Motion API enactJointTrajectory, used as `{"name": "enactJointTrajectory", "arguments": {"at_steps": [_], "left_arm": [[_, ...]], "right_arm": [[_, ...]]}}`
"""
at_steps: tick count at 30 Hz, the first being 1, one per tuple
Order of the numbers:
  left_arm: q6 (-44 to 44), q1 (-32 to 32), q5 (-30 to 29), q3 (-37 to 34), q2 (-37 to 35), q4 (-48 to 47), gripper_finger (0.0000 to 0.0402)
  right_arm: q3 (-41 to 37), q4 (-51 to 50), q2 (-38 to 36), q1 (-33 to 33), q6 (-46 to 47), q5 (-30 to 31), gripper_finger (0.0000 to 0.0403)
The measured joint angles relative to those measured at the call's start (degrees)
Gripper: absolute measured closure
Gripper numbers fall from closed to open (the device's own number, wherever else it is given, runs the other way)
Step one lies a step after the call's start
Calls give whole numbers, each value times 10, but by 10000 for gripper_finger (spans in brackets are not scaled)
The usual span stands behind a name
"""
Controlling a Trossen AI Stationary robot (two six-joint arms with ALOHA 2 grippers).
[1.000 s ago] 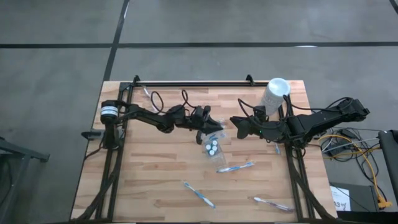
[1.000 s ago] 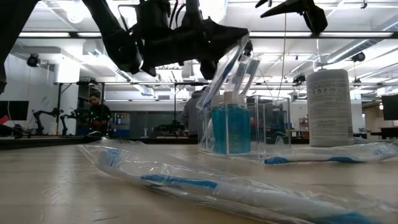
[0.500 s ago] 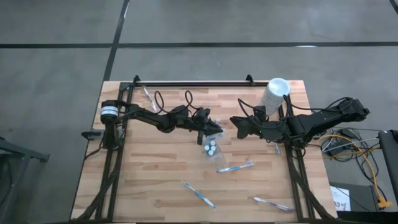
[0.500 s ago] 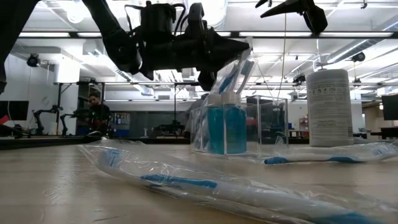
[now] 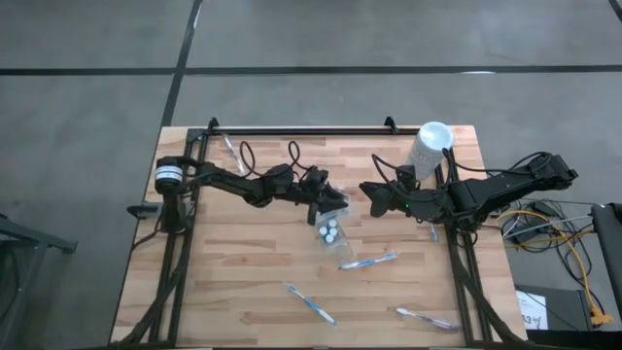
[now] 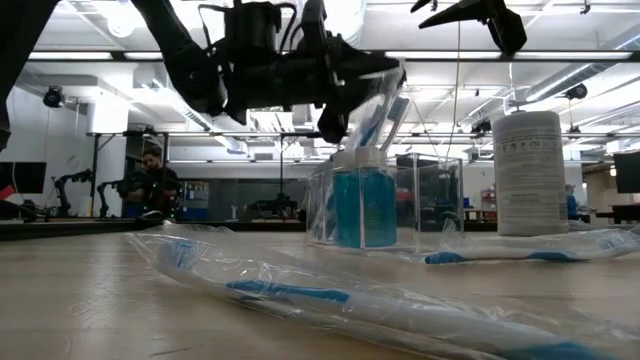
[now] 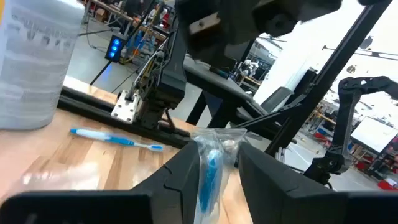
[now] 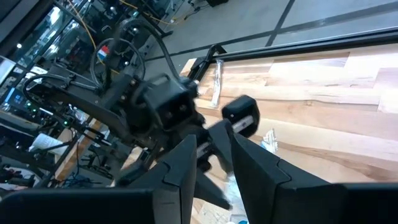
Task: Pick & Place toothbrushing station
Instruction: Put the blue toothbrush into the left section of the transparent organizer
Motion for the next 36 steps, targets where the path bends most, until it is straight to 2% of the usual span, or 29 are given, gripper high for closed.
{"name": "enactJointTrajectory", "arguments": {"at_steps": [7, 17, 27, 36], "left_arm": [[28, 1, 6, -1, -32, -16, 289], [58, 2, 3, -4, -56, -137, 289], [41, 1, 4, -5, -56, -200, 289], [20, 1, 6, -5, -64, -206, 289]], "right_arm": [[0, 0, 0, 0, -1, 0, 305], [0, 0, 0, 0, 0, 0, 305], [0, 0, 0, 0, -1, 0, 305], [0, 0, 0, 0, -1, 0, 305]]}}
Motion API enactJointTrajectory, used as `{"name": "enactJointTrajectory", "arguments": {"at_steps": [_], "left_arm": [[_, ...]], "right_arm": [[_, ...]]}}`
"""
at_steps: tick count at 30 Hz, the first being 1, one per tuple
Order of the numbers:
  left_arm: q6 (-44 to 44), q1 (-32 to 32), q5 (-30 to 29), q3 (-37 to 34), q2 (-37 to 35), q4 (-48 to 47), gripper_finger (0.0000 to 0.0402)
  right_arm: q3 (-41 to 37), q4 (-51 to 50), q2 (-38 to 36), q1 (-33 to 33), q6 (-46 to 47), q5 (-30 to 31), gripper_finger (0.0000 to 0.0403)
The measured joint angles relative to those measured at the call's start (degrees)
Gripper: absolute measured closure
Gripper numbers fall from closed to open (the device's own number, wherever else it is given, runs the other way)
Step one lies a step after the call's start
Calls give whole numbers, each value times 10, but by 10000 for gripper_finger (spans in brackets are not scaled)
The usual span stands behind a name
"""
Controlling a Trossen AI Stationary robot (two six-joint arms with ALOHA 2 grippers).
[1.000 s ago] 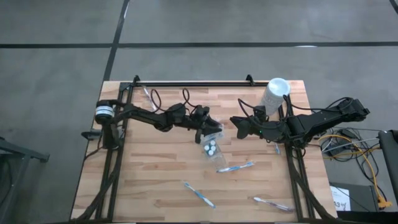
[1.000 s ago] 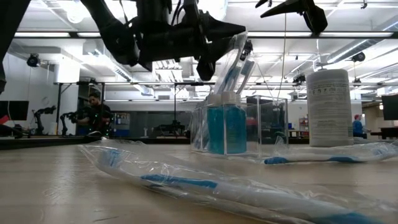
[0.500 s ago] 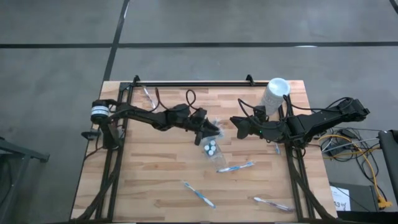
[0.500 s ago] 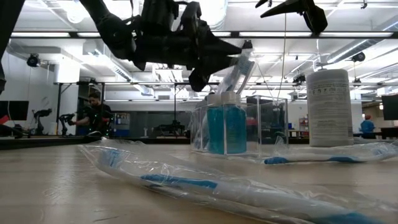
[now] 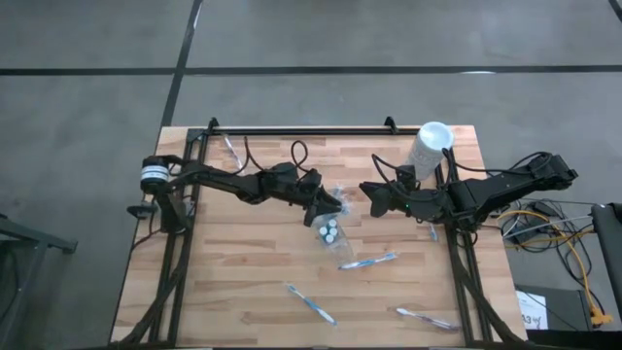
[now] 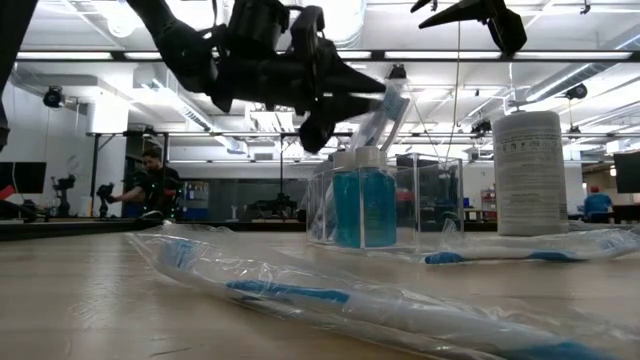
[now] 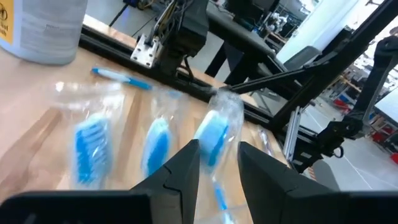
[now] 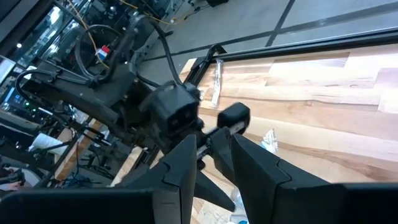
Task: Pick & Place toothbrushing station
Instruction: Put the blue toothbrush into the left section of the transparent organizer
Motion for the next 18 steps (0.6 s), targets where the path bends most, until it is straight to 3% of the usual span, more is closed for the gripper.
{"name": "enactJointTrajectory", "arguments": {"at_steps": [4, 11, 15, 18], "left_arm": [[15, 0, 1, 0, -32, -9, 268], [29, 3, -6, 1, -95, -125, 182], [26, 4, -9, 1, -137, -220, 167], [81, -10, -7, 1, -170, -290, 166]], "right_arm": [[0, 0, 0, 0, 0, 0, 305], [0, 0, 0, 0, 1, 0, 305], [0, 0, 0, 0, 1, 0, 305], [0, 0, 0, 0, 1, 0, 305]]}}
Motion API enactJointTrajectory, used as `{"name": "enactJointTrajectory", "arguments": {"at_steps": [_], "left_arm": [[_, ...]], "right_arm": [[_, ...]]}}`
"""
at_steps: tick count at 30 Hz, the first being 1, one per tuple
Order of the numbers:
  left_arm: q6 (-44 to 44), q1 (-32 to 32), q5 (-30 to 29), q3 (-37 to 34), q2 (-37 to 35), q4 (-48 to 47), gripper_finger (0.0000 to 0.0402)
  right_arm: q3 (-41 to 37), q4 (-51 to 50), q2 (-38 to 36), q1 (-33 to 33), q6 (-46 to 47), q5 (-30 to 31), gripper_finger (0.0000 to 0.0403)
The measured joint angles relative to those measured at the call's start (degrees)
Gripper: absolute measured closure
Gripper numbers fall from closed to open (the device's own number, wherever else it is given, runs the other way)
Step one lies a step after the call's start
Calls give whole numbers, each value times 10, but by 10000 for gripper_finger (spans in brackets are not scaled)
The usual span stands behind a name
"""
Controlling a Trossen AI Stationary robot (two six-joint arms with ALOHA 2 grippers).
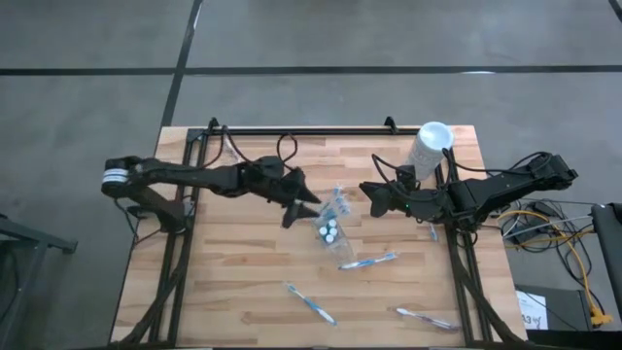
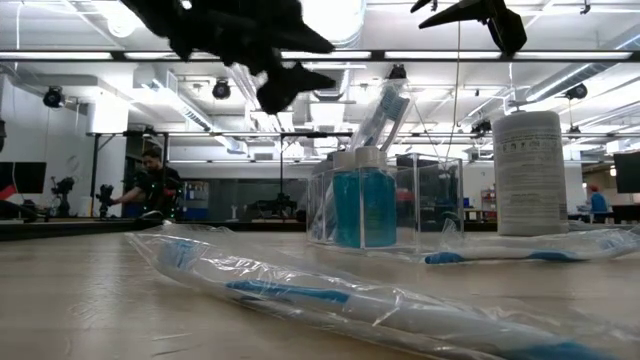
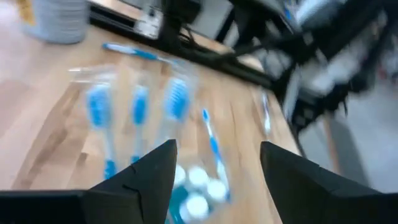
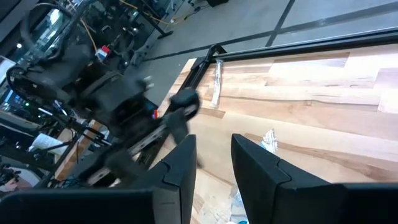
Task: Pick & Place toothbrushing station
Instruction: Put the blue toothbrush into the left section of the transparent organizer
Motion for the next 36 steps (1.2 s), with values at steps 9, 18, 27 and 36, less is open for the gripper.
{"name": "enactJointTrajectory", "arguments": {"at_steps": [9, 18, 27, 36], "left_arm": [[150, -75, -121, 0, -76, -136, 168], [129, -134, -208, 0, -72, -199, 167], [139, -187, -180, -62, -70, -195, 167], [91, -249, -129, -215, -70, 56, 168]], "right_arm": [[0, 0, 0, 0, 0, 0, 305], [0, 0, 0, 0, 1, 0, 305], [0, 0, 0, 0, 0, 0, 305], [0, 0, 0, 0, -1, 0, 305]]}}
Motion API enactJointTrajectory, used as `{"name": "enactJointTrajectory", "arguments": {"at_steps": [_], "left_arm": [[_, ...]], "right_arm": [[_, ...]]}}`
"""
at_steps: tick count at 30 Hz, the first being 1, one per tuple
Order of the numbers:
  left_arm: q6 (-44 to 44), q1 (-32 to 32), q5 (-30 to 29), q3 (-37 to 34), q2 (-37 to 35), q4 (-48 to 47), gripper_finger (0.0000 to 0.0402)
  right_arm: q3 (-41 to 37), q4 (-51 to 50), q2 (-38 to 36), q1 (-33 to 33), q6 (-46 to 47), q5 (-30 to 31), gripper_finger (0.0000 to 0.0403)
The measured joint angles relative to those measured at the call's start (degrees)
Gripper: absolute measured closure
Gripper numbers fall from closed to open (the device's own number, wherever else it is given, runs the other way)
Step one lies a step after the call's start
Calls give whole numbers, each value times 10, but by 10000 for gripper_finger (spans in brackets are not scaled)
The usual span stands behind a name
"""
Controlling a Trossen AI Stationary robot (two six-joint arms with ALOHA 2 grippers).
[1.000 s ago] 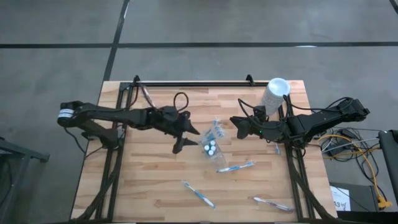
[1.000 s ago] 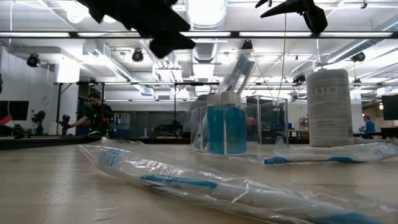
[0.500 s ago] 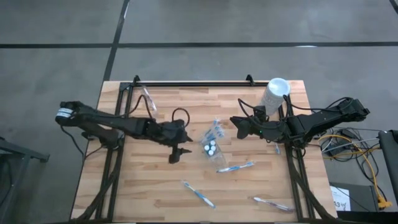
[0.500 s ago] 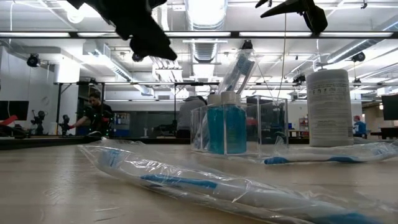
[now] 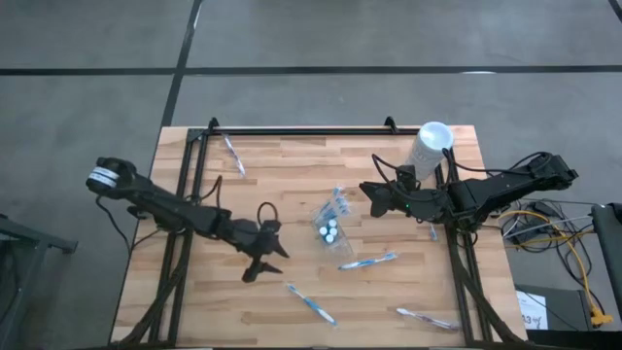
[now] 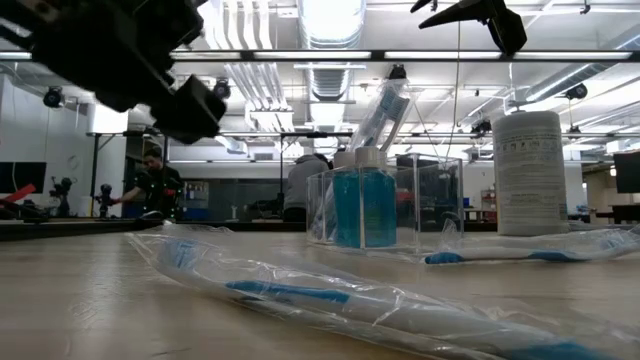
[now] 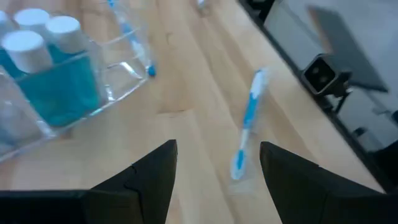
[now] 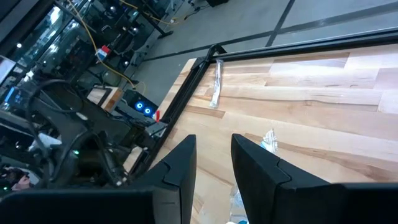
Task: Pick & Place toothbrushing station
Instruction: Put the blue toothbrush into the left section of the transparent organizer
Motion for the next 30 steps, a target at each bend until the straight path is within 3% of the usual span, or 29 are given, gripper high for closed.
{"name": "enactJointTrajectory", "arguments": {"at_steps": [8, 16, 30], "left_arm": [[-56, -15, -4, -88, 0, 132, 168], [23, -24, -10, -83, 18, 156, 168], [-9, -45, -2, -2, 204, 178, 169]], "right_arm": [[0, 0, 0, 0, 0, 0, 305], [0, 0, 0, 0, 1, 0, 305], [0, 0, 0, 0, 1, 0, 305]]}}
